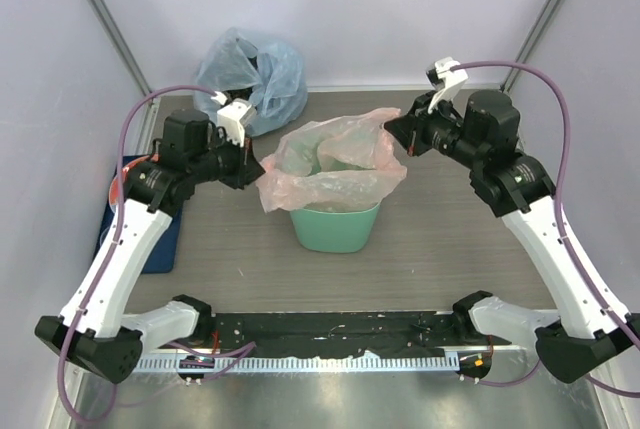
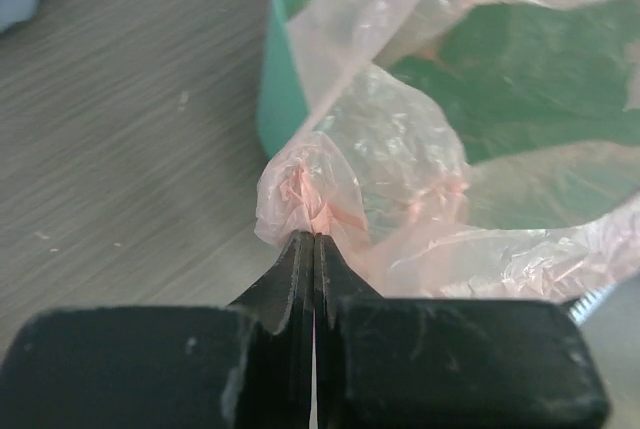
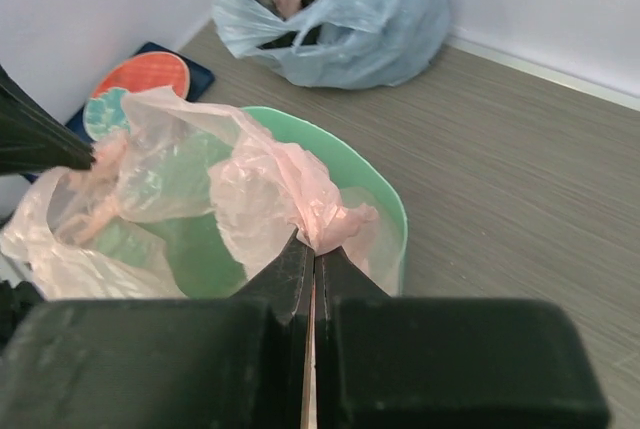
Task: Put the trash bags into the trash bin
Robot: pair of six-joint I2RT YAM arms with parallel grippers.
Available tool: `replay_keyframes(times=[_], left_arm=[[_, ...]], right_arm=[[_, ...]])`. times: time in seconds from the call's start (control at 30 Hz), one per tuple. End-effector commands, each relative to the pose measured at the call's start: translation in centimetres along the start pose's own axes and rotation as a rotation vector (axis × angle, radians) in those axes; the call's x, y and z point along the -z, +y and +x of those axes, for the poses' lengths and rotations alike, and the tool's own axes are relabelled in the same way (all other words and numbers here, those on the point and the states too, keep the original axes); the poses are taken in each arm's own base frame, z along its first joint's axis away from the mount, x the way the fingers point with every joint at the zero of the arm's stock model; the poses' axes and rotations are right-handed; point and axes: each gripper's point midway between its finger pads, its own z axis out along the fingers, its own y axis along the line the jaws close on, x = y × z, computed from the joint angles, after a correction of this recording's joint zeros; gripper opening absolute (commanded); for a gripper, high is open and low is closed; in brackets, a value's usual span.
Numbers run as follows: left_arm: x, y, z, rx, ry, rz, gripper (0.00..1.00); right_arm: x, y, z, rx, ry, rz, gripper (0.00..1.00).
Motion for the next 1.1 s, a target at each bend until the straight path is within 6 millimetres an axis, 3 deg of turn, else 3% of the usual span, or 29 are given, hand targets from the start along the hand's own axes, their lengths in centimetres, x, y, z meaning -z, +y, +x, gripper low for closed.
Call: replay_keyframes(times=[0.0, 0.17, 0.23, 0.3, 0.43, 0.5, 0.67, 0.93, 1.07], left_arm=[[-1.0, 3.9, -3.4, -0.068, -0.12, -0.113, 0.0], [-2.6, 5.6, -6.5, -0.058, -0.191, -0.118, 0.01], [-3.5, 5.8, -6.9, -0.057, -0.194, -0.105, 0.01], [-4.1, 6.5, -7.0, -0.044, -0.188, -0.127, 0.0], [-6.4, 8.5, -5.4, -0.013, -0.112, -0.178, 0.0], [-7.6, 9.3, -4.3, 0.014, -0.063, -0.188, 0.0], [-9.2, 9.5, -1.4, 0.079, 0.034, -0.168, 0.0], [-8.9, 9.2, 3.8, 0.127, 0.154, -0.16, 0.0], [-8.0, 8.2, 3.2, 0.122, 0.105, -0.093, 0.0]], right_arm=[[-1.1, -3.5, 1.3, 0.041, 0.047, 0.135, 0.01], [-3.7, -6.4, 0.9, 0.019, 0.07, 0.188, 0.01], [-4.2, -7.6, 0.6, 0.012, 0.074, 0.203, 0.01], [-4.8, -8.8, 1.6, -0.012, 0.105, 0.212, 0.01], [-4.8, -11.6, 4.6, -0.09, 0.2, 0.241, 0.01], [-5.0, -12.1, 6.5, -0.118, 0.258, 0.232, 0.01], [-4.1, -11.5, 9.4, -0.18, 0.36, 0.163, 0.01], [-1.2, -11.2, 13.0, -0.211, 0.464, 0.131, 0.01], [-0.8, -11.2, 12.8, -0.214, 0.451, 0.1, 0.01]])
